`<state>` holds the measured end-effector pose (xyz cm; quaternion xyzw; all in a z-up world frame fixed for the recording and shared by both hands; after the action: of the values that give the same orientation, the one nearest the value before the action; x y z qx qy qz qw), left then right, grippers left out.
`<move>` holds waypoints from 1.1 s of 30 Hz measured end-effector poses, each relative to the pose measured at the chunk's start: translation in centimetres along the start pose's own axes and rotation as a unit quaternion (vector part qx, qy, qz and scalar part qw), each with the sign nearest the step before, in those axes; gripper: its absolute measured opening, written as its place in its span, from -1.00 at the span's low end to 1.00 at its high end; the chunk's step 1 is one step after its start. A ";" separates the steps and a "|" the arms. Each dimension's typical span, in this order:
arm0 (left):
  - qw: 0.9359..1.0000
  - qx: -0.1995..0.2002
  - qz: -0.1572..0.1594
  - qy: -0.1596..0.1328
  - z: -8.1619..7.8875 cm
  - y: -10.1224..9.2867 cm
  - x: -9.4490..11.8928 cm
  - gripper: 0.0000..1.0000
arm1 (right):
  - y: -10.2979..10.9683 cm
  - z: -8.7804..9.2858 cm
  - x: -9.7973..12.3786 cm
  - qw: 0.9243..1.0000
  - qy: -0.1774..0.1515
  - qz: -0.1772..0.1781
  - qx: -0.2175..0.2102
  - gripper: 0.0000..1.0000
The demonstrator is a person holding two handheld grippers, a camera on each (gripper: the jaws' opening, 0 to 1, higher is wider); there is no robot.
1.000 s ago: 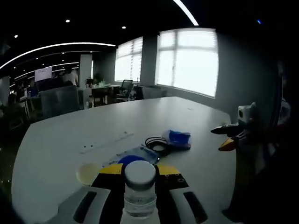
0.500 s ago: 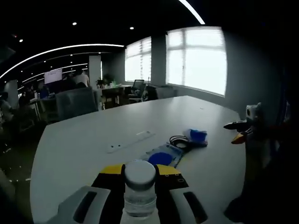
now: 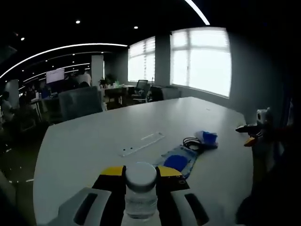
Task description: Arrange the tabletop items into an orderly group along one side of the table until the central work area is clear of visible clutter.
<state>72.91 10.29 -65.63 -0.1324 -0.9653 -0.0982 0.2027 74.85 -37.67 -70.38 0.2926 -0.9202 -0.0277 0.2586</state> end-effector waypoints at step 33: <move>0.999 -0.010 0.020 0.031 2.1 1.7 -4.2 -0.57 | -0.2 0.5 0.1 1.000 0.011 0.020 -0.003 0.89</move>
<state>76.38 11.46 -69.05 -0.1509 -0.9546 -0.1081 0.2329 74.67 -37.90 -70.79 0.2735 -0.9231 -0.0217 0.2696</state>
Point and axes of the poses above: the point that each gripper's makers call its tool centre point, and the gripper's own axes: x roughly backward along the fingers, y roughly to its left, z roughly out of its underside, the point moved 7 cm from there along x, roughly backward along the fingers, and after that the axes turned 9 degrees about -x, right-handed, at the moved point
